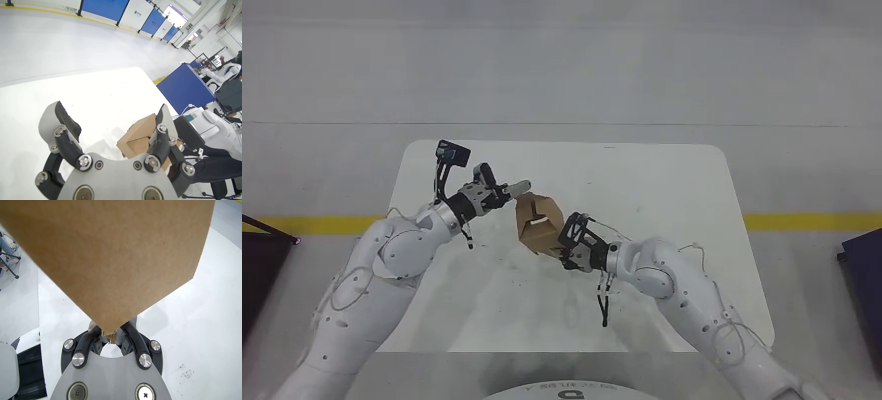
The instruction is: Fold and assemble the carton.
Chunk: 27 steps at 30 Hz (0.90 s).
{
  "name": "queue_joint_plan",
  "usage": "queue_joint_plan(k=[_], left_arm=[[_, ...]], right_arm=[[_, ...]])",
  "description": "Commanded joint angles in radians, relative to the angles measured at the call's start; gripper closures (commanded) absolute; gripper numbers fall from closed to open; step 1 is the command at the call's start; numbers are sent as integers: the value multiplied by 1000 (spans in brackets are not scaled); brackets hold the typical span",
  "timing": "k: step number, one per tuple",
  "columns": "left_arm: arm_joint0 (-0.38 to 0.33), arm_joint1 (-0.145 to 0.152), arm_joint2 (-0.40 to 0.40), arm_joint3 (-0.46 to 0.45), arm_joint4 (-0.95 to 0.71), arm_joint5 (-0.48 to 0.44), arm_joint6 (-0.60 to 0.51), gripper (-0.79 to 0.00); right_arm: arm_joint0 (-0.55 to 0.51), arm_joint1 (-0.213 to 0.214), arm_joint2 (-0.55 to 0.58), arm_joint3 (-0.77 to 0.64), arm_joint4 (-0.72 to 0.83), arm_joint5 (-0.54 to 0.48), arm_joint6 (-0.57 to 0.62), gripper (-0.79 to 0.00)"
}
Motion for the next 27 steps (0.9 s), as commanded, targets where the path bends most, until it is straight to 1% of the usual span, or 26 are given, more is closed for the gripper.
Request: queue_joint_plan(k=[1, 3, 6, 13, 18, 23, 25, 27], left_arm=[[-3, -2, 20, -1, -10, -38, -13, -785], [-8, -2, 37, 10, 2, -69, -26, -785], [-11, -6, 64, 23, 1, -88, -27, -785], [-13, -13, 101, 25, 78, -58, 13, -785], [-18, -15, 118, 42, 85, -67, -4, -785], [-30, -16, 110, 64, 39, -81, -21, -785], [-34, -15, 104, 61, 2, -106, -33, -785], [-34, -13, 86, 57, -70, -143, -50, -785]], right_arm=[[-1, 1, 5, 3, 6, 1, 0, 0], [-1, 1, 6, 10, 22, -1, 17, 0], [8, 0, 5, 12, 38, 0, 38, 0], [32, -4, -5, 34, 84, 3, 83, 0], [47, -6, -10, 41, 90, -3, 98, 0], [52, -5, -9, 31, 49, -20, 69, 0], [52, -3, -4, 26, 26, -38, 41, 0], [49, 0, 1, 23, -13, -50, 21, 0]])
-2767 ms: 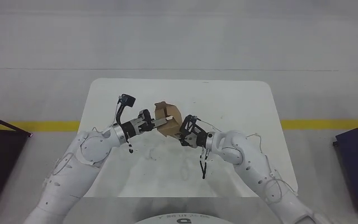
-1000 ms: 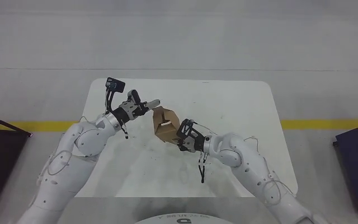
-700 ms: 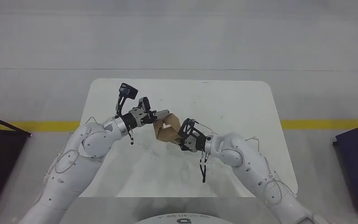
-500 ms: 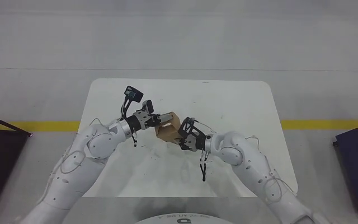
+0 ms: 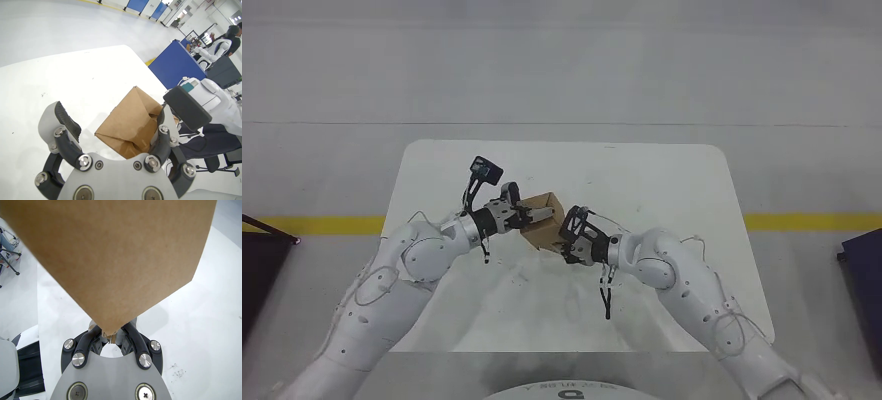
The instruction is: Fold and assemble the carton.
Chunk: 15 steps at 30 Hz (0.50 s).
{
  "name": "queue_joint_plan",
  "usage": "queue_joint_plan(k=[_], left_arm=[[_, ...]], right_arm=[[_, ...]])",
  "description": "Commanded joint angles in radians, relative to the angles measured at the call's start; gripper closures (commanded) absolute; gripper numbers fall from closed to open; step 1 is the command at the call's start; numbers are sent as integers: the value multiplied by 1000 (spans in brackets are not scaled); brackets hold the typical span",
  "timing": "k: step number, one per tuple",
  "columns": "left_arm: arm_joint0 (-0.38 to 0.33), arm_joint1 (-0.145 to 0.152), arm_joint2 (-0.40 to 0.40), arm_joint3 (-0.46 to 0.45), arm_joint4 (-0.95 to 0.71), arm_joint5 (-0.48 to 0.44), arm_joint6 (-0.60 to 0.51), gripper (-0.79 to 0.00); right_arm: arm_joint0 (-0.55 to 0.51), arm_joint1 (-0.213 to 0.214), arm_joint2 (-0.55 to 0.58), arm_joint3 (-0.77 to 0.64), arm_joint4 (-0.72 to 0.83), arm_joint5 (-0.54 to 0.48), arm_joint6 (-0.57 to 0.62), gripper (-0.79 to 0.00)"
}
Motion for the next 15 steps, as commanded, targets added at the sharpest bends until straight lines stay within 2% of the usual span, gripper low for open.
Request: queue_joint_plan(k=[1, 6, 11, 15], left_arm=[[-2, 4, -23, -8, -64, -38, -29, -785], [7, 25, -106, -61, -184, -133, -155, -785], [-6, 52, -199, -125, -256, -179, -363, -785], [-44, 70, -242, -128, -299, -140, -531, -785]], right_arm=[[-5, 2, 4, -4, -32, -10, -23, 0], [-15, 9, 15, -7, -90, -49, -71, 0], [-14, 14, 16, -11, -135, -101, -95, 0], [-12, 16, 12, -15, -162, -133, -107, 0]])
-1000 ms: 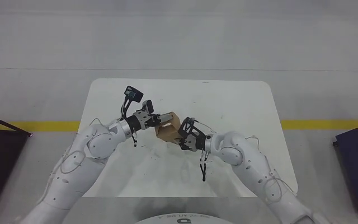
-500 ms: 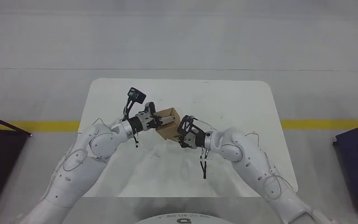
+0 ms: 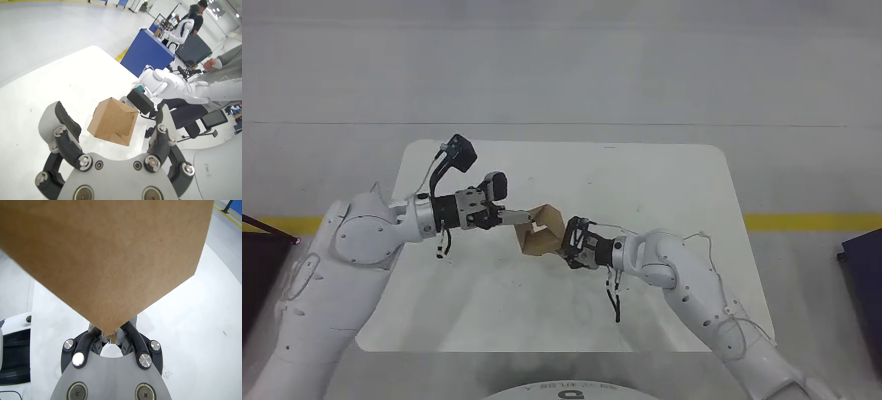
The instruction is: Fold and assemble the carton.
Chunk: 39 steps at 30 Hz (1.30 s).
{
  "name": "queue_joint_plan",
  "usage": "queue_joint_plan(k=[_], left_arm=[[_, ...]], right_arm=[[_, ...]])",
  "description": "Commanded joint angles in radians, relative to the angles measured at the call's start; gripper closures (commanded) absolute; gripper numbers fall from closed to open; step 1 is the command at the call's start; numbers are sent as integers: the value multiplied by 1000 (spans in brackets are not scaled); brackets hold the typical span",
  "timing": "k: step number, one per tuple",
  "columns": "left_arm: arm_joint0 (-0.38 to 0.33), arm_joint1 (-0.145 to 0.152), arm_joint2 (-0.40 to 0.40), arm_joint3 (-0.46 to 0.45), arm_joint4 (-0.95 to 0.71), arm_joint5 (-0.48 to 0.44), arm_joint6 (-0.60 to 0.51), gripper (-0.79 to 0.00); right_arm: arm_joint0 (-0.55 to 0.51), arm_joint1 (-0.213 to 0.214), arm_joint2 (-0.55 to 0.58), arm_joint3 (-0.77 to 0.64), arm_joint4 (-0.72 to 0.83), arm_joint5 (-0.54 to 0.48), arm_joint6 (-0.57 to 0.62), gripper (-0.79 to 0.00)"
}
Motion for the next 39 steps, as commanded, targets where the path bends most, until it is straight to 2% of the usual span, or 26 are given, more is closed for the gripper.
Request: queue_joint_plan(k=[1, 5, 7, 10, 17, 37, 38, 39], left_arm=[[-28, 8, -10, 3, 25, 40, -99, -785], [-65, 13, -8, 27, -25, 128, -159, -785], [-84, 18, 6, 28, 36, 135, -207, -785], [-99, 18, 38, 45, 72, 147, -207, -785], [-136, 11, 132, 92, 67, 125, -195, -785], [-207, 10, 254, 165, 84, 105, -217, -785], [-209, 10, 258, 167, 79, 103, -215, -773], [-212, 10, 260, 169, 79, 100, -215, -631]], right_arm=[[1, 1, -3, -1, -10, -10, -5, 0], [0, 1, -7, -5, -27, -18, -14, 0], [-3, 2, -7, -5, -29, -17, -21, 0], [-7, 3, -8, -5, -34, -17, -26, 0], [-10, 3, -11, -3, -31, -9, -22, 0], [-10, 6, -16, -22, -45, 4, -7, 0], [-11, 6, -16, -23, -44, 4, -7, 0], [-11, 6, -16, -24, -45, 3, -6, 0]])
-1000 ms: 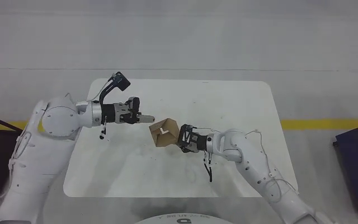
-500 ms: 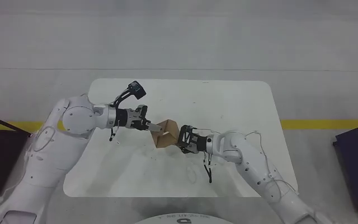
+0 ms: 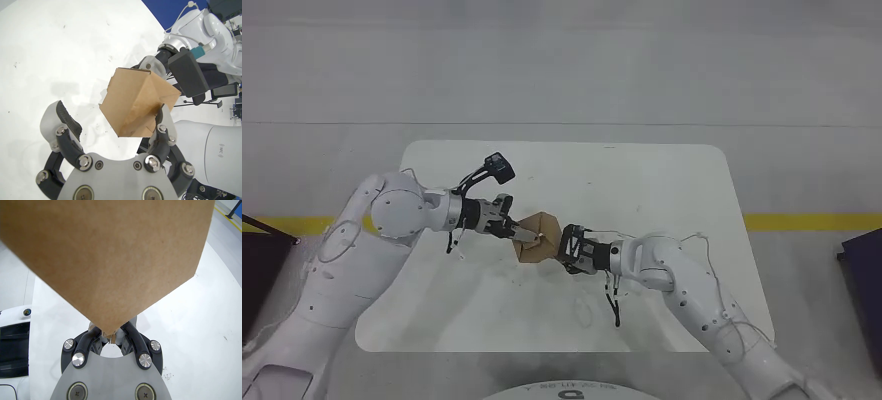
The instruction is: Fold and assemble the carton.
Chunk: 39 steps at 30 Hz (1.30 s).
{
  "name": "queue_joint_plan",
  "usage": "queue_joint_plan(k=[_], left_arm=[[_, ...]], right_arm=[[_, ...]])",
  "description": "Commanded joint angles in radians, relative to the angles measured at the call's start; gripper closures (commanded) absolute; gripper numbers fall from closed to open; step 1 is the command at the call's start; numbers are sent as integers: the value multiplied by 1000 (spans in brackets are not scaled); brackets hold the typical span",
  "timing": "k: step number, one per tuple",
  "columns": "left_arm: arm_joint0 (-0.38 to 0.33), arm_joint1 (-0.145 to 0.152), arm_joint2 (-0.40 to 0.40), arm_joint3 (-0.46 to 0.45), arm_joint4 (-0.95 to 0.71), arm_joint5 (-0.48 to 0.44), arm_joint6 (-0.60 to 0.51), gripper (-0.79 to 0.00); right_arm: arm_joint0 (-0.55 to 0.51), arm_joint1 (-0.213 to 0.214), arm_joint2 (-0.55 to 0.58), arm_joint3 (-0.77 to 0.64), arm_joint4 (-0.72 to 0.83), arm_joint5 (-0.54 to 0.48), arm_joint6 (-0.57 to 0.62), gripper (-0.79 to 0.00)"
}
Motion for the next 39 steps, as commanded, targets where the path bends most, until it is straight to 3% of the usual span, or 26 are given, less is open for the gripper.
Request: queue_joint_plan(k=[1, 3, 6, 8, 9, 13, 34, 36, 37, 39], left_arm=[[-5, 1, 6, 3, 1, -6, 0, -465], [-8, 1, 15, 8, -11, -15, -1, -320], [-16, 2, 24, 17, -10, -21, -6, -256], [-19, 2, 30, 20, -14, -25, -3, -163], [-20, 3, 32, 21, -18, -27, -3, -163], [-20, 5, 42, 19, -23, -34, -7, 0], [-1, 27, 27, -64, -88, -36, -8, 0], [2, 30, 23, -77, -94, -35, -17, -52], [4, 32, 24, -84, -99, -36, -24, -139], [5, 34, 25, -94, -113, -40, -33, -179]], right_arm=[[0, 0, 0, -1, 0, -1, 0, 0], [0, 1, -1, -2, -2, -1, 3, 0], [1, 0, -3, -2, 1, -1, 2, 0], [3, 0, -4, -1, 2, 0, 3, 0], [4, 0, -5, 0, 4, -1, 3, 0], [7, -1, -7, 3, 11, -2, 0, 0], [25, -6, 13, 116, 155, -48, -108, 0], [30, -7, 13, 130, 167, -56, -115, 0], [33, -7, 12, 135, 172, -59, -118, 0], [37, -8, 10, 141, 174, -65, -122, 0]])
